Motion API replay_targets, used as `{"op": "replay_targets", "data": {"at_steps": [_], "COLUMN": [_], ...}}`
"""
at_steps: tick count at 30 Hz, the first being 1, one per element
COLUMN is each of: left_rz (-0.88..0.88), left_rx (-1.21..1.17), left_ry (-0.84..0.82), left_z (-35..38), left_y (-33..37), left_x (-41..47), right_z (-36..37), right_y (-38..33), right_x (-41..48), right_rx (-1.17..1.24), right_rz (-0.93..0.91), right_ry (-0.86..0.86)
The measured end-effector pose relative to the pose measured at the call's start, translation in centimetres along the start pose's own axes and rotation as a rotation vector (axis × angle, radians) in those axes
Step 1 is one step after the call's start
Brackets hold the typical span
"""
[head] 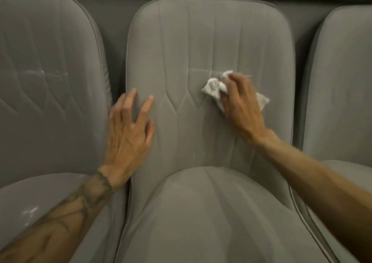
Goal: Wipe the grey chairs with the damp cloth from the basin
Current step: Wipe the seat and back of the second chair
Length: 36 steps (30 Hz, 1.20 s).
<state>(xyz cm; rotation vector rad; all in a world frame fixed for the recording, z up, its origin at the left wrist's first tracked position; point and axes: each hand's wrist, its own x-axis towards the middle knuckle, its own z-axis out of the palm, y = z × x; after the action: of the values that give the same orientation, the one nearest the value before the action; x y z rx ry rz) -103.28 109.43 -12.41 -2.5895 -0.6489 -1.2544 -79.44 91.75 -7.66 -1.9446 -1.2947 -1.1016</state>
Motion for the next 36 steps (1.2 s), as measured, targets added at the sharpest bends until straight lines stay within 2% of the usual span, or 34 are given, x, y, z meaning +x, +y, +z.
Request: {"op": "replay_targets", "data": {"at_steps": [3, 7, 9, 12, 16, 18, 21, 22, 25, 27, 30, 34, 36], "left_rz": [0.032, 0.033, 0.033, 0.052, 0.054, 0.06, 0.061, 0.061, 0.062, 0.067, 0.064, 0.069, 0.062], "left_rx": [0.023, 0.02, 0.017, 0.019, 0.015, 0.014, 0.023, 0.026, 0.03, 0.031, 0.027, 0.021, 0.013], "left_ry": [0.058, 0.125, 0.154, 0.179, 0.192, 0.192, 0.196, 0.193, 0.196, 0.2, 0.197, 0.2, 0.203], "left_z": [0.2, 0.9, 1.3, 1.4, 1.5, 1.6, 1.8, 1.9, 2.0, 2.0, 2.0, 2.2, 2.1], "left_y": [-0.6, -0.9, -1.0, -1.2, -1.2, -1.3, -1.5, -1.5, -1.5, -1.6, -1.5, -1.4, -1.4], "left_x": [4.0, 6.3, 6.1, 5.8, 5.9, 6.0, 6.0, 6.0, 6.0, 6.0, 6.0, 6.0, 6.0], "right_z": [-1.5, -1.6, 0.0, 1.5, 0.5, -0.4, -0.2, 0.4, 1.2, 0.6, 0.0, 1.0, 1.7], "right_y": [3.5, 5.4, 4.3, 3.3, 5.8, 6.7, 5.3, 4.6, 3.3, 3.6, 4.5, 3.5, 2.3], "right_x": [4.8, 7.8, 5.1, 0.7, 5.5, 10.1, 12.1, 10.9, 6.6, 7.0, 11.5, 12.4, 9.4], "right_rx": [-0.122, -0.148, -0.128, -0.114, -0.194, -0.235, -0.216, -0.197, -0.109, -0.1, -0.16, -0.159, -0.139], "right_rz": [-0.082, -0.009, -0.033, -0.184, -0.319, -0.226, 0.033, 0.047, -0.061, -0.08, -0.018, 0.232, 0.173], "right_ry": [0.09, 0.19, 0.147, 0.074, 0.049, 0.16, 0.311, 0.3, 0.18, 0.153, 0.249, 0.323, 0.289]}}
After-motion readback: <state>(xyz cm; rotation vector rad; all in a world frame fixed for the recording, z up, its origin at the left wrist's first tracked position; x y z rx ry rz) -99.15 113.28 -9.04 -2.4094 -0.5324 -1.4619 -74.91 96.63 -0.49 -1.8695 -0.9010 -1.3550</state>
